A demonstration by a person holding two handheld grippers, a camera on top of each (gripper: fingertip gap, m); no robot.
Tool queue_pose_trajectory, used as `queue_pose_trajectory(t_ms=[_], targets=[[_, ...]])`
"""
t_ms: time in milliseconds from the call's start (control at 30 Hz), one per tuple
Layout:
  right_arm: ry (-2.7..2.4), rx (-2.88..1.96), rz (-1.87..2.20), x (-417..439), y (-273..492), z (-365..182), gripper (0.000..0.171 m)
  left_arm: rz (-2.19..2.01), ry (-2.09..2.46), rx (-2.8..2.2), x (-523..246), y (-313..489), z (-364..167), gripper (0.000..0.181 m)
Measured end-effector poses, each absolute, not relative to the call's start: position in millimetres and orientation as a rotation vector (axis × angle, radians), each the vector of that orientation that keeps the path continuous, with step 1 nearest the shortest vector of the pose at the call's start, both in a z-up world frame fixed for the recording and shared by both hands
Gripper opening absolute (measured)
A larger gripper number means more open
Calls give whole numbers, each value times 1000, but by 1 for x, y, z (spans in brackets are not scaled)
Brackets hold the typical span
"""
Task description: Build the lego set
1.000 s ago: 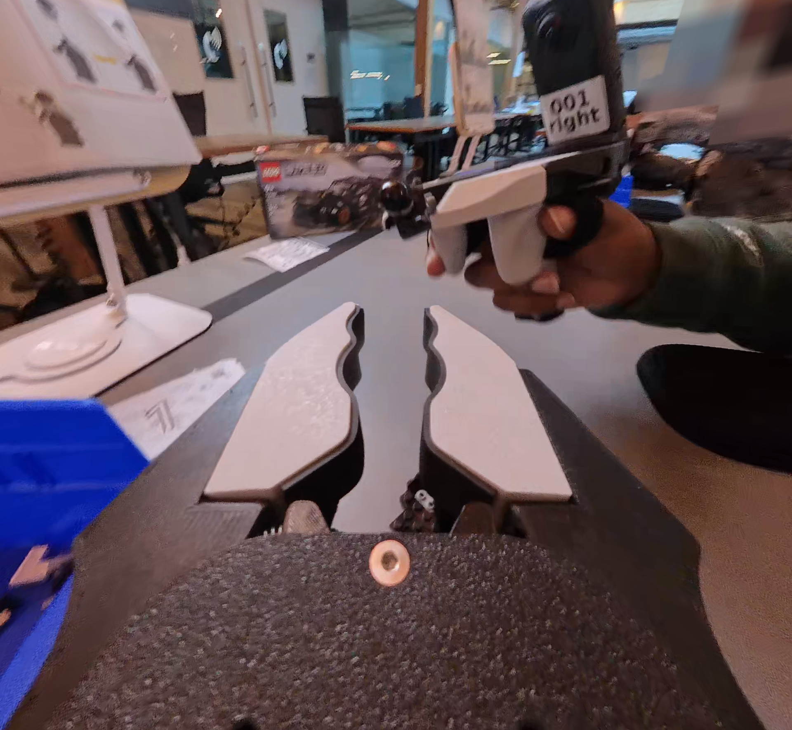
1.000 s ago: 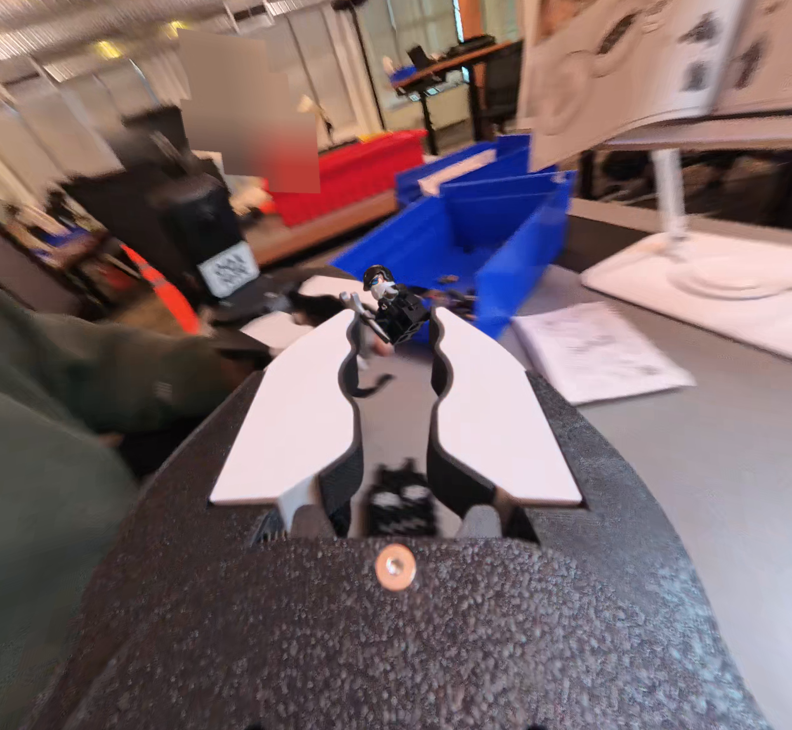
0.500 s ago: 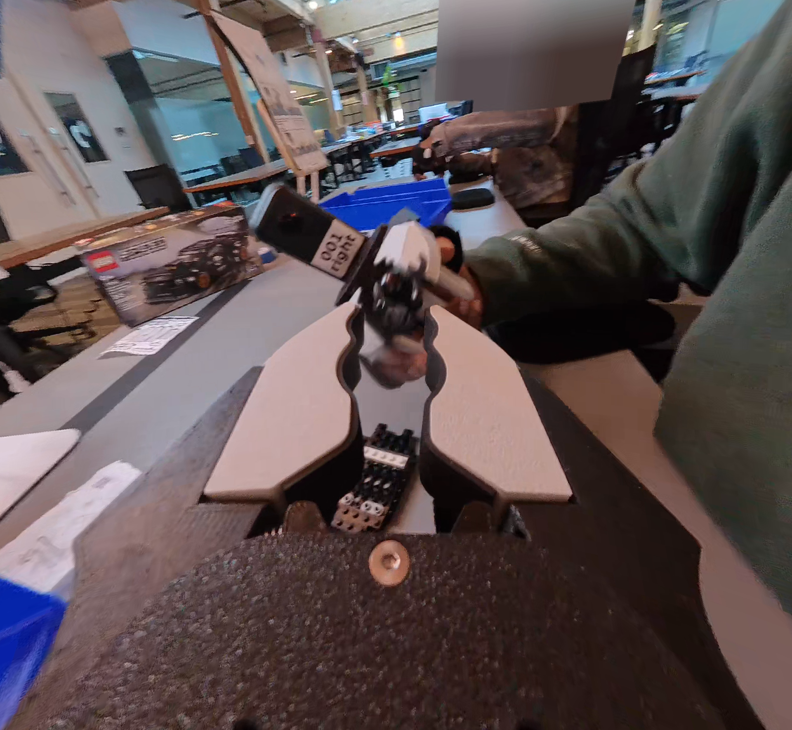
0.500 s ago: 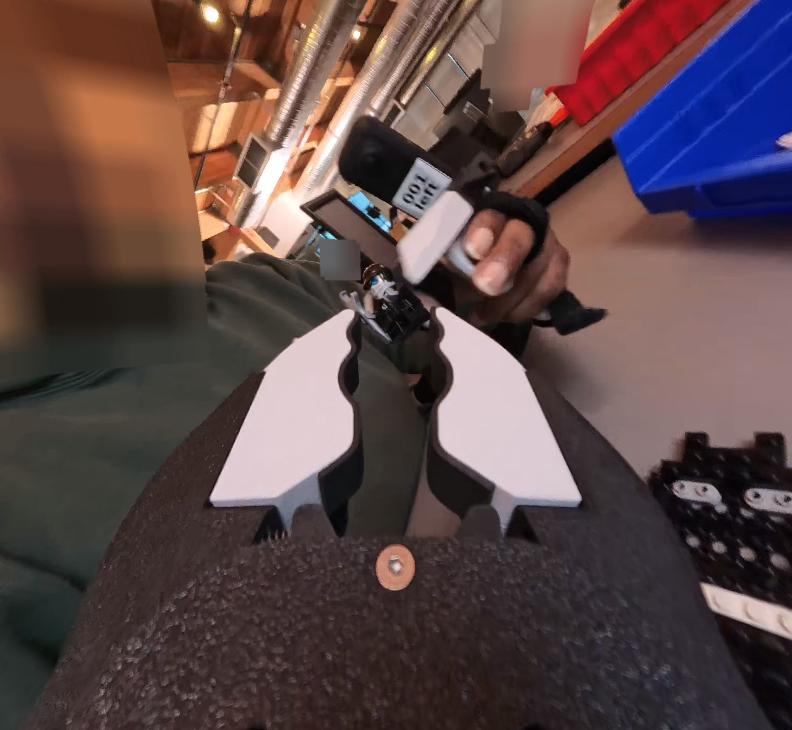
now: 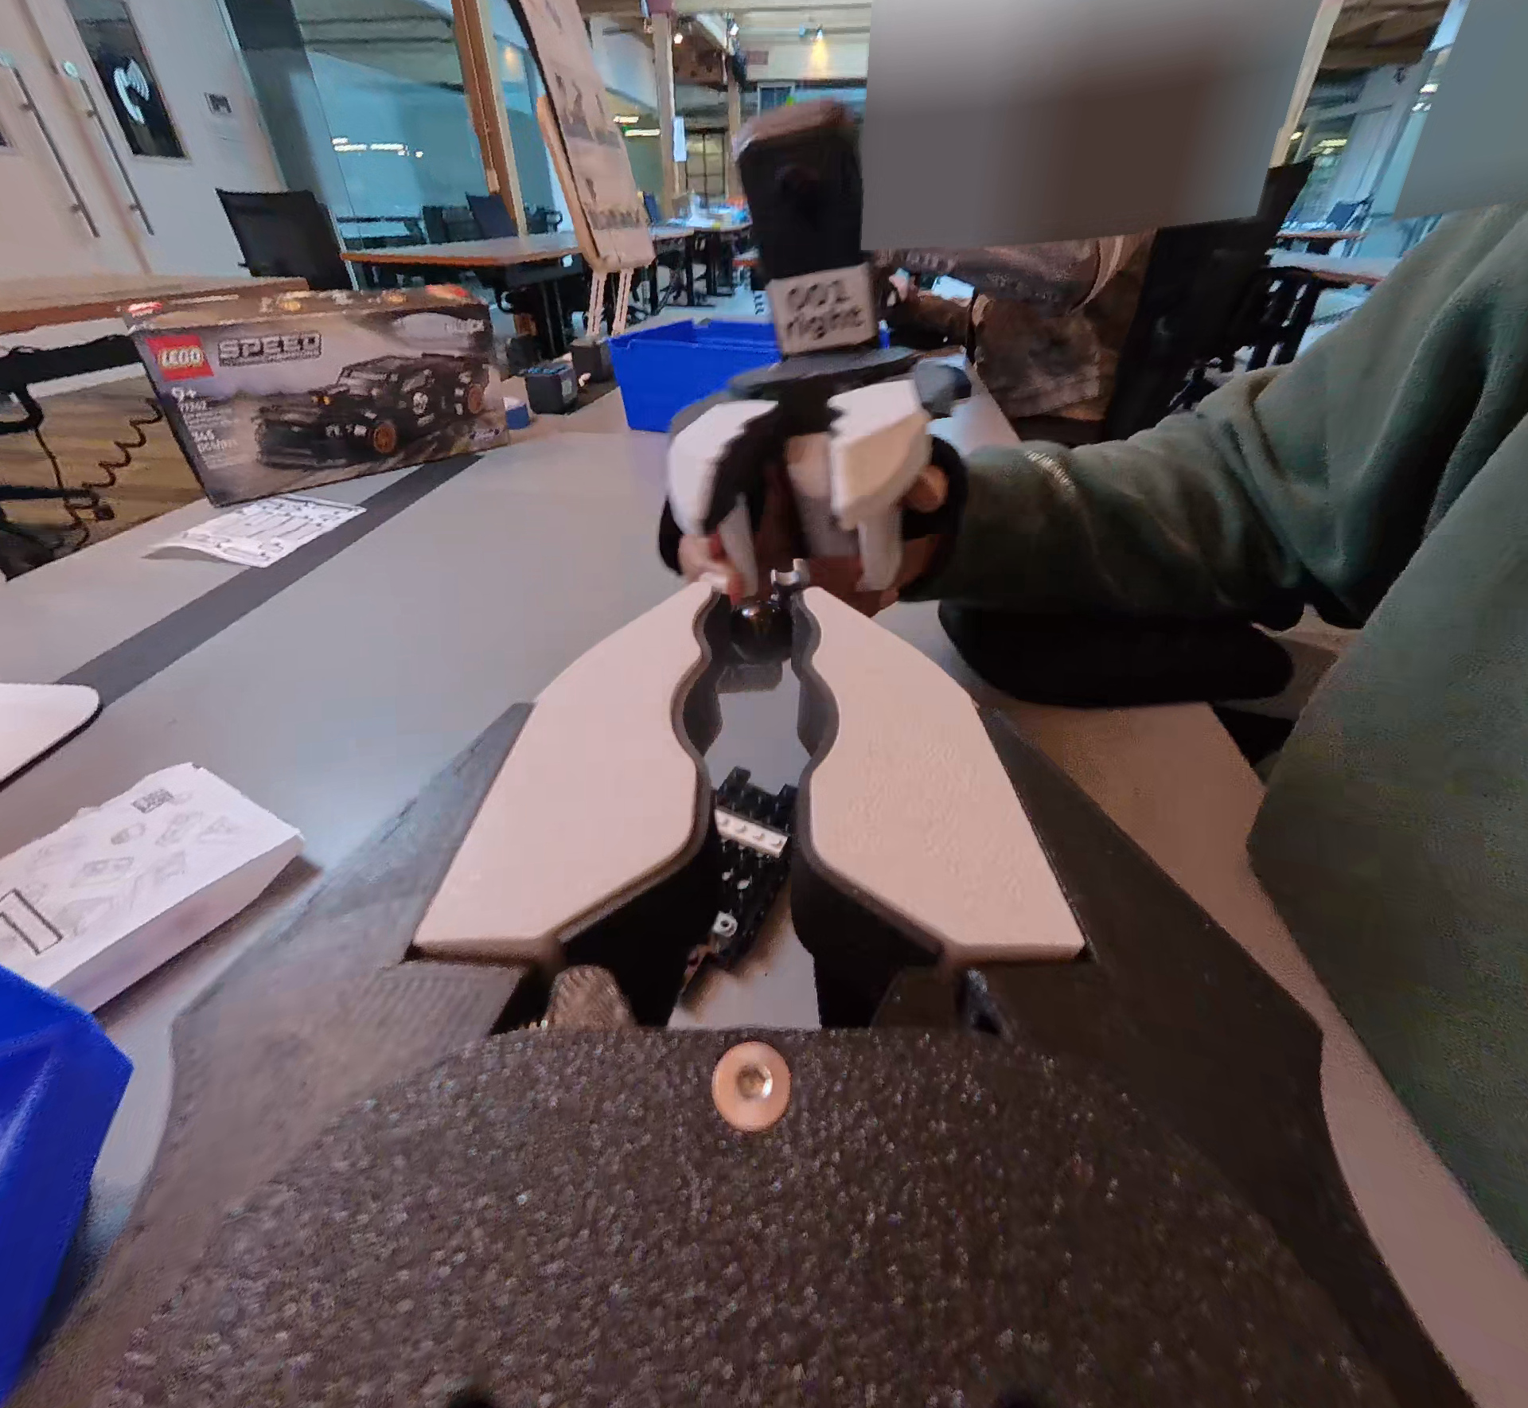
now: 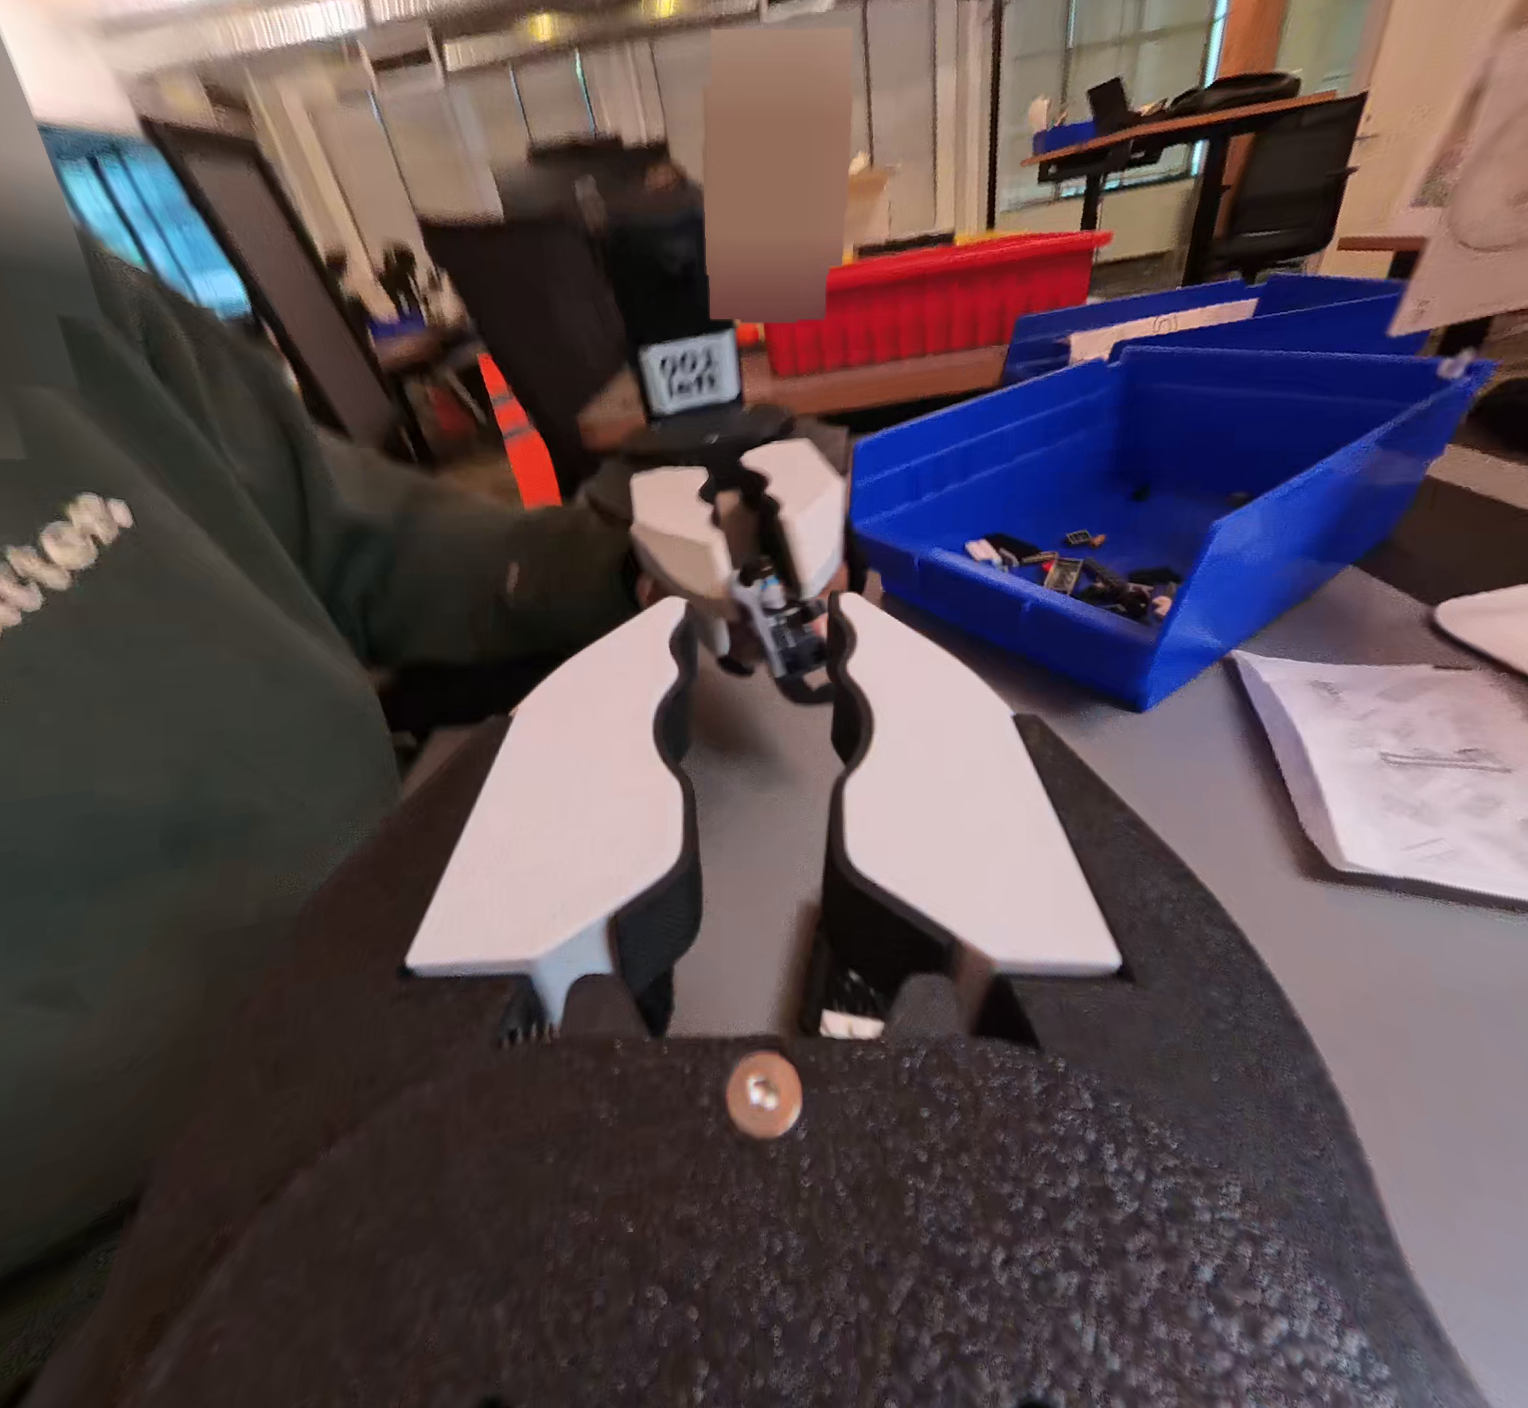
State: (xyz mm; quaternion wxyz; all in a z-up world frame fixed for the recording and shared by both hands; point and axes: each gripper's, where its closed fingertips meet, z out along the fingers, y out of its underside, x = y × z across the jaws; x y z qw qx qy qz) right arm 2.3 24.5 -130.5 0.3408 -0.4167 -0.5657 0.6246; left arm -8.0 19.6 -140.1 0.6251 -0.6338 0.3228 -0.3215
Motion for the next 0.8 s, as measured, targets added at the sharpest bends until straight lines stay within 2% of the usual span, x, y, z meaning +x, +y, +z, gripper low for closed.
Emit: queue_pose_trajectory(t_ms=[133, 367, 567, 633, 700, 800], targets=[[-1612, -1053, 1464, -5, 8, -152, 21, -777, 767, -1500, -3, 20, -152, 14], [-1734, -1081, 1554, 0, -3, -165, 8, -788, 884, -1545, 7, 10, -167, 14], [-1587, -1077, 1863, 3, -5, -149, 7, -865, 858, -1518, 7, 7, -160, 14], [-1293, -1006, 2110, 17, 18, -108, 6, -813, 857, -1583, -7, 13, -175, 15], [-1262, -1034, 1961, 18, 36, -109, 6, -887, 801, -1572, -15, 14, -170, 14], [-1400, -1150, 1822, 5, 33, -139, 6, -913, 851, -1614, -8, 10, -178, 14]])
